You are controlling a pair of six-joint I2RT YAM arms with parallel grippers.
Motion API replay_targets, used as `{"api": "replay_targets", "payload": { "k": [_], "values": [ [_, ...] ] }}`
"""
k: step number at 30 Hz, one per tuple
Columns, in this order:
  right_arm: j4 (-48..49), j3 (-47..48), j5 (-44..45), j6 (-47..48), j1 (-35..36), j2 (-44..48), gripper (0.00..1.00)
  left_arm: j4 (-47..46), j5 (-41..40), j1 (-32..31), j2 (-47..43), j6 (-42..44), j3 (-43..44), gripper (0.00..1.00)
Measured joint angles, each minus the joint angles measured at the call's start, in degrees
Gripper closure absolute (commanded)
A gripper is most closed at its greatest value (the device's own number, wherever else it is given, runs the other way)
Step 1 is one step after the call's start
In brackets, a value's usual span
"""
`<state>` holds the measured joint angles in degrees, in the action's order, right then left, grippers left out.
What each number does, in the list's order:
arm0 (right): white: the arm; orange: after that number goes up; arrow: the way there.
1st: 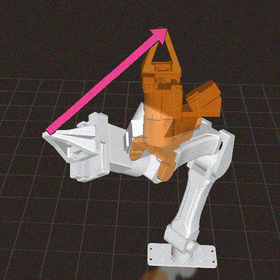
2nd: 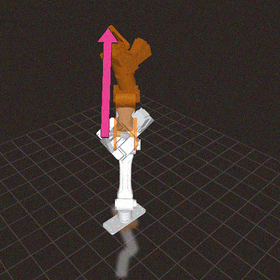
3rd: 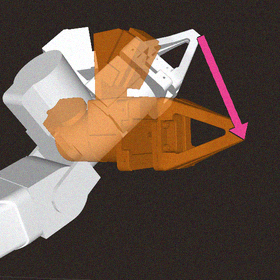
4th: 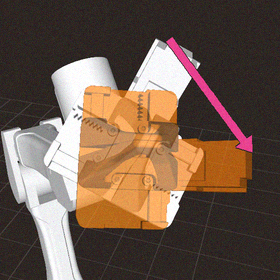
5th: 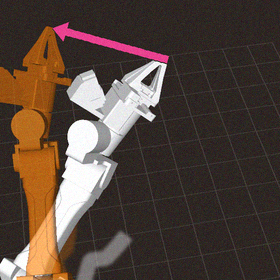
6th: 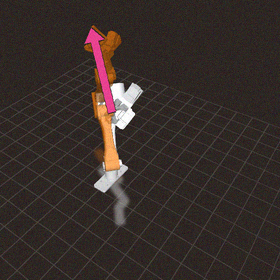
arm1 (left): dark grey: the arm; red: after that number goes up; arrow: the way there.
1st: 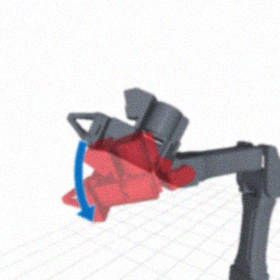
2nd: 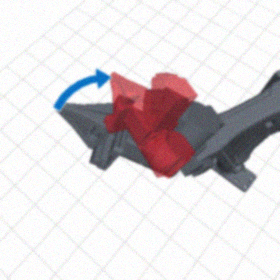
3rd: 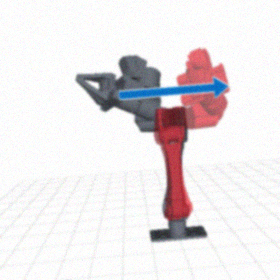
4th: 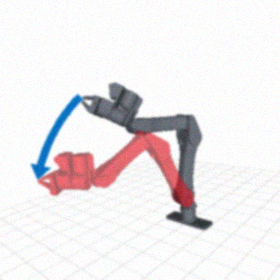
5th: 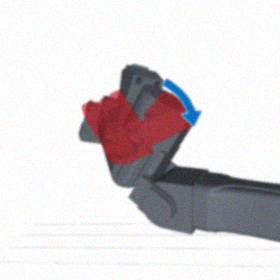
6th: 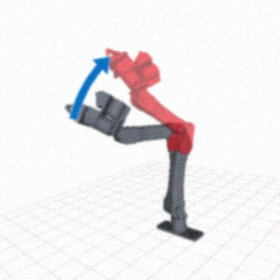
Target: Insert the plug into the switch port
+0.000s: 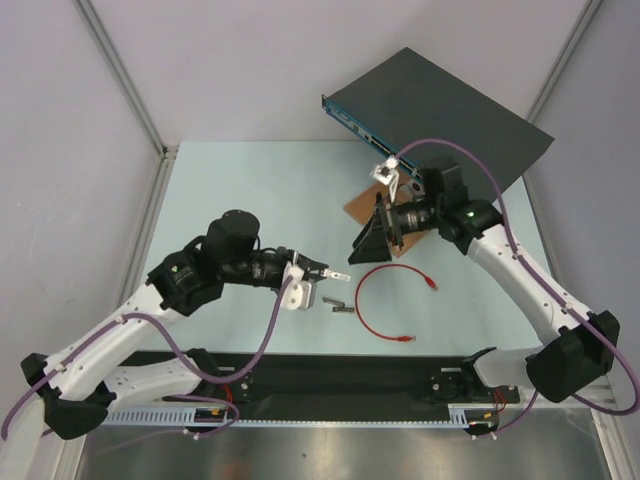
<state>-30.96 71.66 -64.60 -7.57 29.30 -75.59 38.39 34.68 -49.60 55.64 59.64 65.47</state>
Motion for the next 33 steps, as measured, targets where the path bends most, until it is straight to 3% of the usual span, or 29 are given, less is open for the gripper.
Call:
{"api": "replay_targets", "payload": {
  "k": [6,12,18,24,28,33],
  "values": [
    [3.9,1.8,4.8,-4.6,-8.3,4.7,0.02,-10.4,-5.1,2.4,3.0,-24.6,0.0,1.00],
    [11.6,-0.4,6.9,-13.7,-8.2,9.8,0.02,-20.6,-12.2,3.1,4.2,-41.2,-0.6,1.00],
    [17.6,-3.6,11.3,-23.1,-6.9,9.1,0.07,-26.1,-16.5,3.0,4.6,-47.2,-0.7,1.00],
    [24.2,-4.2,12.7,-31.6,-6.4,6.2,0.23,-28.1,-17.8,2.6,4.6,-48.3,-0.9,1.00],
    [28.3,-4.2,12.6,-35.3,-5.0,5.0,0.39,-28.7,-18.0,2.2,4.9,-48.2,-1.0,1.00],
    [31.0,-4.2,11.5,-37.6,-3.5,4.5,0.50,-29.5,-18.5,1.7,5.2,-48.2,-1.3,1.00]
  ]
}}
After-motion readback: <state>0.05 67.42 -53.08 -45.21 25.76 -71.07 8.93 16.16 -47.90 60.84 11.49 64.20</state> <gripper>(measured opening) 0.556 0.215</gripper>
